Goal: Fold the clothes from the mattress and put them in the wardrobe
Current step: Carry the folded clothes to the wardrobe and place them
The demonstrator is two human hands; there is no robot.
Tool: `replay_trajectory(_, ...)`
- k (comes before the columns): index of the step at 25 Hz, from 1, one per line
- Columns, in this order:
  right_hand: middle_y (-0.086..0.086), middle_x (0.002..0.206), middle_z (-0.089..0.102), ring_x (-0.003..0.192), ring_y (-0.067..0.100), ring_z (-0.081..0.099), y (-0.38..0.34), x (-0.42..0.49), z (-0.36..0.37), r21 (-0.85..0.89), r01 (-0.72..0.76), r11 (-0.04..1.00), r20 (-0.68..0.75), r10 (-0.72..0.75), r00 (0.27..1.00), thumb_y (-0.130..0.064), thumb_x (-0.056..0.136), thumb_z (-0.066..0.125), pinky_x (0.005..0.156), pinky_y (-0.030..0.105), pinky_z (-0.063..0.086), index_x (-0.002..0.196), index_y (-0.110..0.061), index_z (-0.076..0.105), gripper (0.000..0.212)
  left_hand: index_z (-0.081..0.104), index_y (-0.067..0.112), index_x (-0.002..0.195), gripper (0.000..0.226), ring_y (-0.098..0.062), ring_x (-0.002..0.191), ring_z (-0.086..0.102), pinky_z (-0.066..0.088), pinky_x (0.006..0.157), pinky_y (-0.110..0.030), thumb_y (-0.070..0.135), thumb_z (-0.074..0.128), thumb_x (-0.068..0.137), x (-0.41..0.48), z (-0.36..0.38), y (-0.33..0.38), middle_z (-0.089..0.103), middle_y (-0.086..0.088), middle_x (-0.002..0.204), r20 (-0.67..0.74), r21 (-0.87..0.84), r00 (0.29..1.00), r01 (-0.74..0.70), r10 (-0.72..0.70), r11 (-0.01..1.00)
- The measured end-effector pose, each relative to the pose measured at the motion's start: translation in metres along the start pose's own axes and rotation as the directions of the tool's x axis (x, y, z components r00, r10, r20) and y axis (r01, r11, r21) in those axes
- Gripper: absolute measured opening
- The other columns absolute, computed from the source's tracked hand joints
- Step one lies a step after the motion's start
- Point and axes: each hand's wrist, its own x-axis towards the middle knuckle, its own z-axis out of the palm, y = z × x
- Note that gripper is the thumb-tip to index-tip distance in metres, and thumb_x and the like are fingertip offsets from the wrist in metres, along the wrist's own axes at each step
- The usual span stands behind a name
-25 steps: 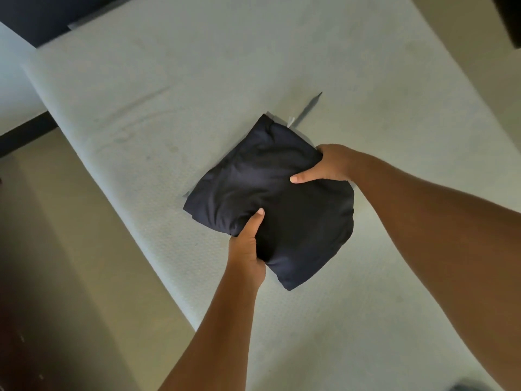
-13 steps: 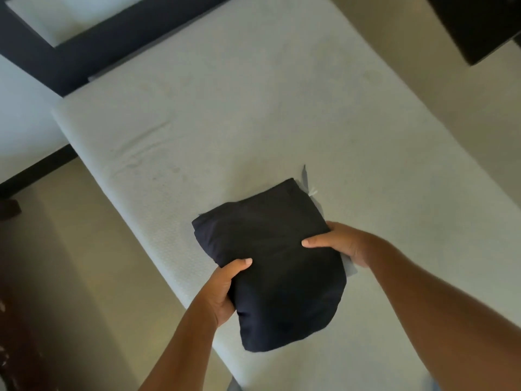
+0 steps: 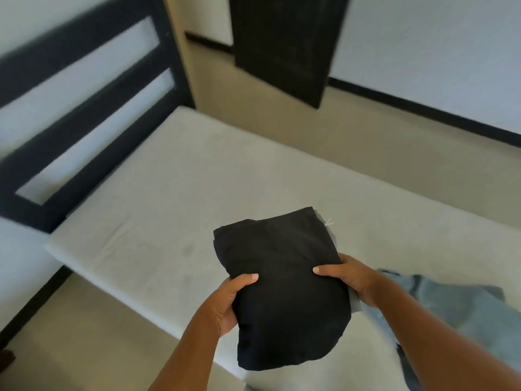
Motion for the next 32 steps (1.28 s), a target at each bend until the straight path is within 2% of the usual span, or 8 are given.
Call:
replay_trajectory(4,0.005,0.119,0.073,0.109,0.029,0.07,0.077,-0.124,-0.064,0.15,0.128,0.98,-0.2,-0.097,0.975,-0.052,0.046,0.098,0.103,0.051,0.053,0.125,-0.02,0.064,0.092,0.065,0.012,0.131,0.052,-0.039,0.117,0.067,0.053,0.103,-0.055,0.02,0.08,0.083,-0.062,0.099,-0.039,0.074,-0.014,0.121,0.137,0.196,0.99,-0.066,0.039,0.978)
replay_trajectory(9,0.006,0.116,0.071,0.104,0.026,0.068,0.223,-0.292,-0.126,0.399,0.279,0.873,-0.395,-0.111,0.912,-0.034,0.076,0.088,0.08,0.035,0.056,0.115,-0.02,0.064,0.049,0.066,0.012,0.13,0.051,-0.038,0.117,0.067,0.054,0.102,-0.054,0.025,0.08,0.083,-0.143,0.233,-0.143,0.075,-0.013,0.12,0.314,0.451,0.949,-0.134,-0.017,0.882)
replay_trajectory(11,0.006,0.113,0.074,0.101,0.026,0.071,0.294,-0.35,-0.143,0.49,0.34,0.803,-0.478,-0.079,0.875,-0.032,0.078,0.087,0.073,0.033,0.057,0.116,-0.019,0.065,0.045,0.066,0.013,0.129,0.052,-0.038,0.116,0.067,0.056,0.1,-0.053,0.026,0.081,0.081,-0.169,0.283,-0.197,0.076,-0.012,0.118,0.363,0.546,0.928,-0.144,-0.079,0.825)
replay_trajectory(16,0.005,0.116,0.075,0.104,0.028,0.072,0.445,-0.451,-0.162,0.612,0.465,0.64,-0.648,0.069,0.759,-0.04,0.075,0.088,0.085,0.04,0.061,0.124,-0.017,0.065,0.059,0.066,0.022,0.12,0.036,-0.033,0.111,0.066,0.058,0.083,-0.045,0.024,0.078,0.086,-0.221,0.382,-0.319,0.074,-0.007,0.117,0.472,0.71,0.841,-0.186,-0.263,0.679)
replay_trajectory(20,0.005,0.114,0.077,0.104,0.03,0.074,0.535,-0.511,-0.167,0.694,0.543,0.473,-0.686,0.206,0.698,-0.039,0.075,0.088,0.091,0.048,0.06,0.126,-0.016,0.066,0.061,0.064,0.023,0.127,0.045,-0.032,0.114,0.066,0.057,0.085,-0.043,0.019,0.078,0.085,-0.237,0.446,-0.393,0.073,-0.006,0.124,0.513,0.801,0.721,-0.206,-0.466,0.562)
replay_trajectory(24,0.006,0.111,0.078,0.104,0.029,0.073,0.595,-0.56,-0.177,0.714,0.632,0.301,-0.698,0.36,0.618,-0.033,0.08,0.085,0.077,0.038,0.061,0.125,-0.013,0.066,0.053,0.061,0.018,0.136,0.055,-0.035,0.12,0.067,0.051,0.102,-0.049,0.013,0.078,0.084,-0.238,0.527,-0.462,0.069,-0.013,0.132,0.486,0.871,0.555,-0.241,-0.675,0.429)
replay_trajectory(27,0.008,0.112,0.077,0.105,0.029,0.072,0.629,-0.595,-0.19,0.692,0.693,0.201,-0.687,0.479,0.547,-0.029,0.081,0.085,0.075,0.037,0.059,0.125,-0.011,0.066,0.051,0.06,0.018,0.138,0.055,-0.034,0.121,0.066,0.048,0.109,-0.051,0.013,0.076,0.086,-0.247,0.587,-0.519,0.069,-0.011,0.133,0.433,0.899,0.483,-0.297,-0.761,0.323)
replay_trajectory(32,0.007,0.123,0.071,0.113,0.032,0.065,0.683,-0.645,-0.199,0.64,0.758,0.126,-0.626,0.657,0.419,-0.039,0.073,0.089,0.1,0.05,0.052,0.127,-0.017,0.064,0.063,0.062,0.028,0.133,0.054,-0.037,0.121,0.064,0.05,0.105,-0.057,0.015,0.08,0.083,-0.286,0.667,-0.608,0.072,-0.006,0.129,0.33,0.892,0.373,-0.424,-0.867,0.157)
